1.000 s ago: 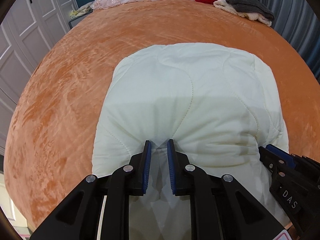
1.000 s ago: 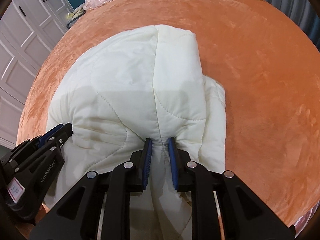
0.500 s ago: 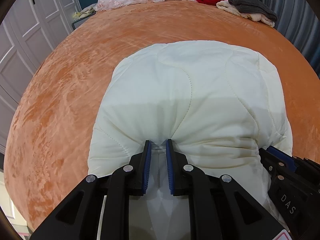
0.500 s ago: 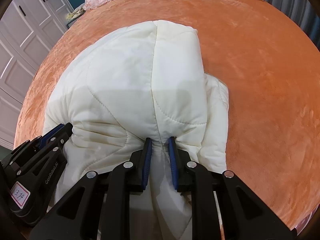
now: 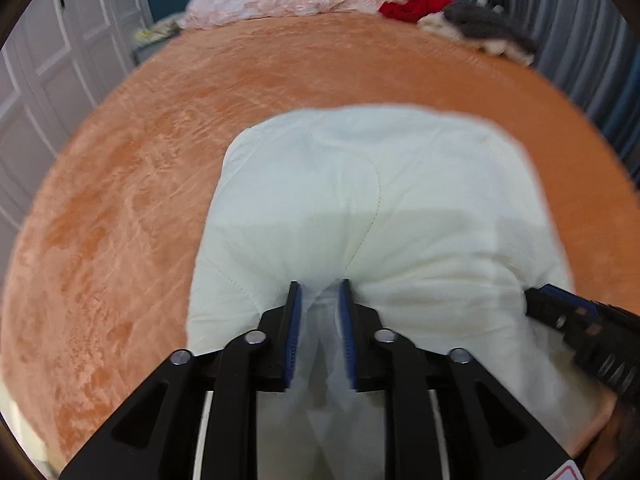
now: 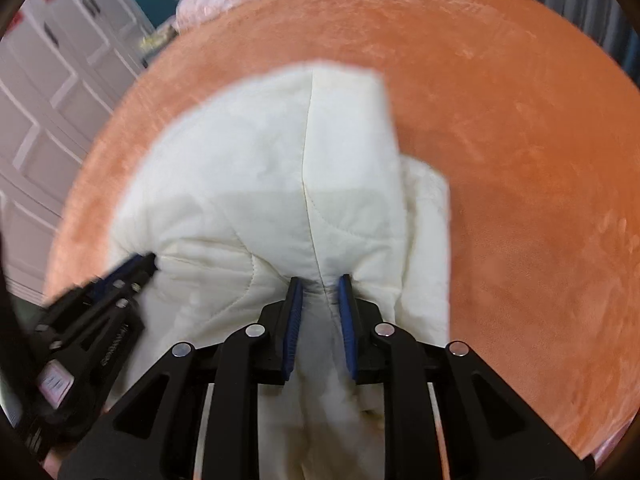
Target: Fold large clothes
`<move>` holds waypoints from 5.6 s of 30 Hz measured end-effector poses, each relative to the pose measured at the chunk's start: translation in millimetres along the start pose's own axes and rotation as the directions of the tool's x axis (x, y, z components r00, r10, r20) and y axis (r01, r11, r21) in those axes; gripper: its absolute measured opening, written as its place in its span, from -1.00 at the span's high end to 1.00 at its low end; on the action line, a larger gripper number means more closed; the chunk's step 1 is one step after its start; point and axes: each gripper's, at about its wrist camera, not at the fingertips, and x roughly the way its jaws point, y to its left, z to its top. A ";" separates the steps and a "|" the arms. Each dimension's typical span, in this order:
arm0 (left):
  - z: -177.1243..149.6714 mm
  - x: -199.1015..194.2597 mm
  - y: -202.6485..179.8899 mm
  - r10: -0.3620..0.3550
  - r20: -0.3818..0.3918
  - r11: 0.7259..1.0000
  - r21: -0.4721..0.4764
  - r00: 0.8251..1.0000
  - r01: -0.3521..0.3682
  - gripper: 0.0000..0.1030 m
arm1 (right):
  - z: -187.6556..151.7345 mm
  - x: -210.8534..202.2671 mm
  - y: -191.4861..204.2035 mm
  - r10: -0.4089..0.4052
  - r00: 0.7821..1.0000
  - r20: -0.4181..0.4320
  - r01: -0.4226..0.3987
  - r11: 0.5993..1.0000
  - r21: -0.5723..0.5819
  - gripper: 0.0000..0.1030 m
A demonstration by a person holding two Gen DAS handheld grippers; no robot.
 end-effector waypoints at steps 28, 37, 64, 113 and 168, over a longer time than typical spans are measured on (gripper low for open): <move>-8.3 56.2 88.3 -0.587 -0.087 0.738 -0.467 0.805 0.487 -0.71 | -11.8 90.6 -48.1 0.531 0.846 -0.053 -0.463 0.780 0.422 -0.34; 25.9 -27.2 56.2 -0.622 0.051 0.754 -0.231 0.782 0.615 -0.30 | 9.9 14.5 -32.0 0.552 0.829 0.086 -0.553 0.787 0.273 0.32; 204.8 -110.2 111.6 -0.580 0.396 0.796 0.090 0.712 0.598 -0.30 | 217.0 -56.0 92.5 0.586 0.765 0.269 -0.571 0.809 -0.140 0.22; 235.4 126.4 66.0 0.232 0.176 0.973 -0.034 0.957 -0.229 0.96 | 233.9 156.0 119.0 -0.100 0.967 0.236 0.163 0.950 -0.267 0.75; 144.0 98.1 56.6 0.290 0.150 0.957 -0.028 0.945 -0.289 0.90 | 154.4 135.6 115.2 -0.139 0.968 0.209 0.199 0.934 -0.298 0.71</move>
